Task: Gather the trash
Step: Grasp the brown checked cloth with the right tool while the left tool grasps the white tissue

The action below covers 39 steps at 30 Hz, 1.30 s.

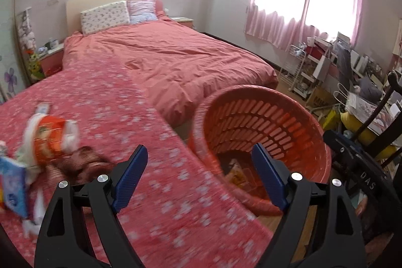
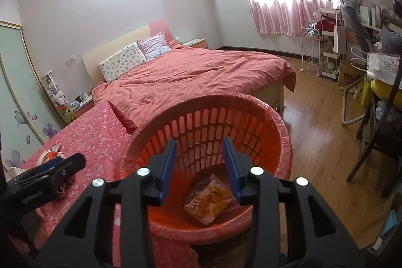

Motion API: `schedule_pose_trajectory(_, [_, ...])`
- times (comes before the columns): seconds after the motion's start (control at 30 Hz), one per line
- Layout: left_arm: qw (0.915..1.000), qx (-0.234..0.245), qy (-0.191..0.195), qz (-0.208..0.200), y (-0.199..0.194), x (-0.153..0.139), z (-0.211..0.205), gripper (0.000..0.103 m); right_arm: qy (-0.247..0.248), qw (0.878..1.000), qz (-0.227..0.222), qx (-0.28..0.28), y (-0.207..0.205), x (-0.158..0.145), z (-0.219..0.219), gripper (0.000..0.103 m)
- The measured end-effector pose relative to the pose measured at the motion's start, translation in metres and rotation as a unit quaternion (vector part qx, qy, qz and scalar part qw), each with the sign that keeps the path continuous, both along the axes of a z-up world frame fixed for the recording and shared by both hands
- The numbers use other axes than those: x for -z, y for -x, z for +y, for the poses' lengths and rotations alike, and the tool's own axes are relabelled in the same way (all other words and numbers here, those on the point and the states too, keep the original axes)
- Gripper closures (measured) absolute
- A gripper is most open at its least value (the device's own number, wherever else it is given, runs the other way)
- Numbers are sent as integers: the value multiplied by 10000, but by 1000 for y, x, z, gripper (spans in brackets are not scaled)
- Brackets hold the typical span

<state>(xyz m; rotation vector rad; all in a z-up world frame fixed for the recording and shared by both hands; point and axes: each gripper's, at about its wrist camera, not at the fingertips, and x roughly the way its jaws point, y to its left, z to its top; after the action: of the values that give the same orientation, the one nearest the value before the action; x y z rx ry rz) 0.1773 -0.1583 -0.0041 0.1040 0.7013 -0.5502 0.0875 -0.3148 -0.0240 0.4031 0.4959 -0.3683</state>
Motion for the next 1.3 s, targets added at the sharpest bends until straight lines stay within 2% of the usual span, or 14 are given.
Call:
schedule_pose_trajectory(0.23, [9986,-485,-138,-165,16,-11,68,18,37,9989,-7,-458,-3,-19,46,55])
schedule_pose_trajectory(0.37, [9944,-985,-318,-225,19,-9,116,17,90,9961,68,-874,-14,-24,86,55])
schedule_pose_trajectory(0.57, [9807,-1915,-359,-190,14,-2,204,17,38,9868,245,-1597,-42,-24,152,56])
schedule_pose_trajectory(0.67, [9688,-2442,-389,-130,6,3,245,17,29,9800,413,-1945,-61,-19,185,57])
schedule_pose_trajectory(0.77, [9604,-2757,-382,-103,1,7,276,17,-1,9749,581,-2150,-80,-15,206,61])
schedule_pose_trajectory(0.9, [9515,-3050,-386,-109,-2,10,302,17,102,9672,808,-2406,-100,-9,241,65])
schedule_pose_trajectory(1.07, [9447,-3266,-277,-42,-6,13,328,17,402,9584,1119,-2595,-122,3,268,68])
schedule_pose_trajectory(1.23, [9451,-3262,-162,11,-5,17,344,17,601,9520,1532,-2583,-141,20,277,69])
schedule_pose_trajectory(1.3, [9465,-3221,-181,7,-7,17,343,17,625,9503,1662,-2559,-145,25,276,74])
